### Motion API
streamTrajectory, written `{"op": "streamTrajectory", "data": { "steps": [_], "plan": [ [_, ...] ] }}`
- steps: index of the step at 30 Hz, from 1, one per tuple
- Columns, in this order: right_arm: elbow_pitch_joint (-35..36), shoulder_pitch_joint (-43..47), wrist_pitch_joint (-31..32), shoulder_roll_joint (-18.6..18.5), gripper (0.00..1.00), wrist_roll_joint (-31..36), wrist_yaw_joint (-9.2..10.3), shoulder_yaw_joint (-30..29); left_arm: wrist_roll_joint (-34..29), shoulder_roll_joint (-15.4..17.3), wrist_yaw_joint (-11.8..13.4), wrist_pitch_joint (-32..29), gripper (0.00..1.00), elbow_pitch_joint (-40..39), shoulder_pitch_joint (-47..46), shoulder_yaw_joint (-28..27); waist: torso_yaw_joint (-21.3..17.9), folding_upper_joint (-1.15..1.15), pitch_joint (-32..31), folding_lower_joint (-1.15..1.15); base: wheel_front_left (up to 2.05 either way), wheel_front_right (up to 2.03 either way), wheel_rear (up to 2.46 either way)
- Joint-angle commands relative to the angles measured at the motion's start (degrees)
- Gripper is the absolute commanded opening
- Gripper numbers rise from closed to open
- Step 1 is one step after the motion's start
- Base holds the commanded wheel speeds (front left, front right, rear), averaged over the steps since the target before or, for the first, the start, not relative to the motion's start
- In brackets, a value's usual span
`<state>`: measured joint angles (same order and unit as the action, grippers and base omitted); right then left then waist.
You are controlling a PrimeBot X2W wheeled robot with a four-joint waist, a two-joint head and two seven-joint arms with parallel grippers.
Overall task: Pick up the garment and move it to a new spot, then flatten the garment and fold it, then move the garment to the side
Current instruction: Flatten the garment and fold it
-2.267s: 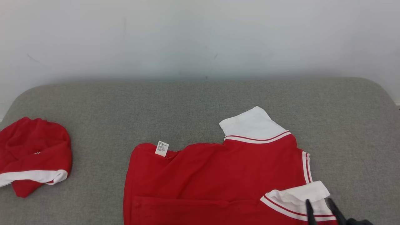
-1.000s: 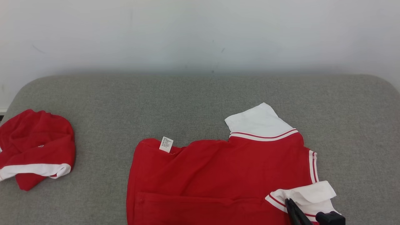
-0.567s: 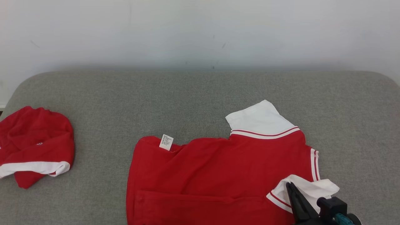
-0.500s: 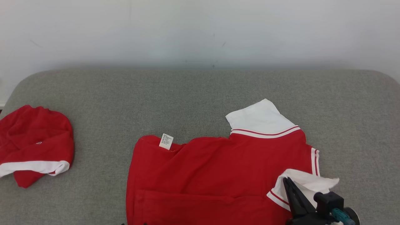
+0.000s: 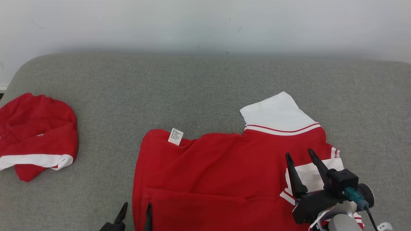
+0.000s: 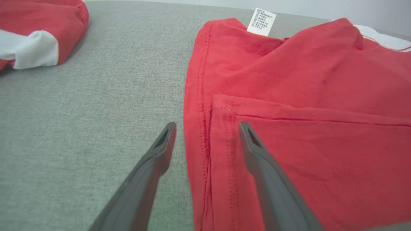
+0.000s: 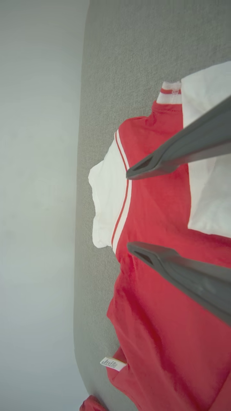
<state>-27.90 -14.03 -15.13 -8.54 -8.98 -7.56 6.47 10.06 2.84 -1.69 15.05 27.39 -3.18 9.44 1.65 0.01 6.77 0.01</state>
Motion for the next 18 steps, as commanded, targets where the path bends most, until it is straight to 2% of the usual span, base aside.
{"op": "streamTrajectory", "data": {
  "steps": [1,6,10,18],
  "plan": [
    [0.5,0.5,0.0,0.5,1.0,0.7,0.15,-0.4,-0.4,0.1,0.2,0.2,1.0,-0.6,-1.0,-0.3,0.0,-0.01,0.3,-0.01,0.0,0.0,0.0],
    [2.0,1.5,0.0,0.7,1.0,0.4,0.15,-2.4,-2.8,0.4,-0.5,0.2,1.0,-1.8,-5.4,-2.0,-0.5,-0.01,1.2,-0.01,0.0,0.0,0.0],
    [3.0,1.7,0.0,0.9,1.0,0.4,0.15,-2.7,-3.8,1.7,-1.5,0.2,1.0,0.7,-11.2,-3.3,-1.5,-0.01,2.2,-0.01,0.0,0.0,0.0],
    [4.5,-0.1,0.0,1.0,1.0,-0.2,0.16,-2.0,-3.9,3.1,-2.5,0.2,1.0,11.1,-23.1,-4.2,-3.4,-0.01,4.5,-0.01,0.0,0.0,0.0]
  ]
}}
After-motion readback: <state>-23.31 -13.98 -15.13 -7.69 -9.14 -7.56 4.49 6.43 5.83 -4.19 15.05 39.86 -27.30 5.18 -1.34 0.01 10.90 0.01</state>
